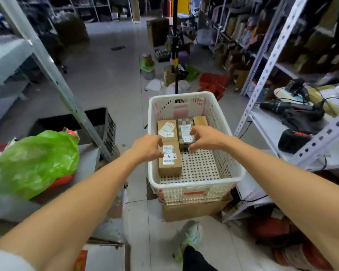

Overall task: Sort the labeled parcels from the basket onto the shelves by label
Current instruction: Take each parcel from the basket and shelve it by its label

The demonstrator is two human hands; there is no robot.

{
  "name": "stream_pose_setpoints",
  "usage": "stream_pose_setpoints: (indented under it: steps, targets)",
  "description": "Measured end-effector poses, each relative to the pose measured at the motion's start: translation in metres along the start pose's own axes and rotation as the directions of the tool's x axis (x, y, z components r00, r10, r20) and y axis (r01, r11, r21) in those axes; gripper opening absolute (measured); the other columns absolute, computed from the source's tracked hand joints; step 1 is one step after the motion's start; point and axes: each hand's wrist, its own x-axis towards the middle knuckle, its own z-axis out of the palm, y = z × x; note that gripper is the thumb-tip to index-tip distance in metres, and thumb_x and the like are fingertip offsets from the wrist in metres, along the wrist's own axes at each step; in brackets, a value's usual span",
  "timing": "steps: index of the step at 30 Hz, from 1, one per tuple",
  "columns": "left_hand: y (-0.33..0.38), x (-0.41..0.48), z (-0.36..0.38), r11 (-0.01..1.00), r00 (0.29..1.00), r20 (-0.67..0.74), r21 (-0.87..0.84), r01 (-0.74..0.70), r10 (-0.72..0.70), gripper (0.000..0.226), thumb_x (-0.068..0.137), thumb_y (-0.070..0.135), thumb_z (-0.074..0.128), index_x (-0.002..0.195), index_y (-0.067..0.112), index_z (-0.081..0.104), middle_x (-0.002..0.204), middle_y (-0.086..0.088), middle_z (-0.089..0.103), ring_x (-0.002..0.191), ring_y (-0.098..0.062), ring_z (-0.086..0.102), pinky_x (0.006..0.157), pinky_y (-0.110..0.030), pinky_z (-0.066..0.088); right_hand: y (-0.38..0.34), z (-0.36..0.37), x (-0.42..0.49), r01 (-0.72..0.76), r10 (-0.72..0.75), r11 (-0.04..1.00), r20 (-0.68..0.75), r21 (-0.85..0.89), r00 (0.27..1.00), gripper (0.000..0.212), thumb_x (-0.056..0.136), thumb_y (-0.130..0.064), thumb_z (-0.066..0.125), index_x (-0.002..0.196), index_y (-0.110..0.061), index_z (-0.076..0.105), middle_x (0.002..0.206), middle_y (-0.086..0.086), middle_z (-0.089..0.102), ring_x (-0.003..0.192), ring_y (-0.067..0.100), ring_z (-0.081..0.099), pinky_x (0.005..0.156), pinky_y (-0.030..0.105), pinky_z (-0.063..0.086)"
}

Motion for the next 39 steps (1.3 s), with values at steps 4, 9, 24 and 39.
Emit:
stream_pose_setpoints:
  steps: [4,9,24,39]
  targets:
    - [-0.011,0.062,-0.016,0.998,0.995,0.088,0.050,0.050,-0.054,0.040,0.083,0.035,0.069,0.118,0.018,0.060,0.112,-0.001,0.067,0.101,-0.021,0.062,0.073,-0.031,0.045,0.015,-0.018,0.063,-0.012,0.014,0.999,0.078,-0.032,0.997,0.060,0.083,-0.030,0.074,0.132,-0.007,0.047,0.131,0.010,0.053,0.116,0.025,0.052,0.095,0.034,0.045]
    - [-0.010,0.136,-0.025,0.996,0.986,0.140,0.008,0.091,-0.091,0.040,0.084,0.031,0.069,0.119,0.016,0.060,0.114,-0.002,0.067,0.101,-0.021,0.062,0.083,-0.035,0.051,0.042,-0.046,0.131,-0.013,0.018,0.999,0.149,-0.031,0.989,0.063,0.085,-0.029,0.072,0.137,-0.008,0.043,0.139,0.011,0.050,0.124,0.025,0.049,0.095,0.029,0.041]
    - [-0.058,0.268,0.055,0.975,0.914,0.387,-0.128,0.183,-0.121,0.044,0.083,0.030,0.069,0.122,0.011,0.059,0.121,-0.009,0.063,0.107,-0.025,0.059,0.093,-0.035,0.048,0.085,0.015,0.252,-0.229,0.210,0.973,0.368,0.008,0.906,0.066,0.086,-0.024,0.072,0.141,-0.010,0.040,0.144,0.009,0.047,0.128,0.026,0.046,0.087,0.024,0.035]
    - [-0.096,0.324,0.225,0.804,0.774,0.448,-0.177,0.568,-0.447,0.086,0.081,0.036,0.071,0.143,0.003,0.021,0.141,-0.017,0.030,0.131,-0.030,0.033,0.106,-0.034,0.031,0.151,0.185,0.368,-0.390,0.307,0.912,0.416,0.128,0.856,0.069,0.074,-0.029,0.077,0.131,-0.005,0.046,0.125,0.011,0.056,0.112,0.028,0.056,0.090,0.039,0.051]
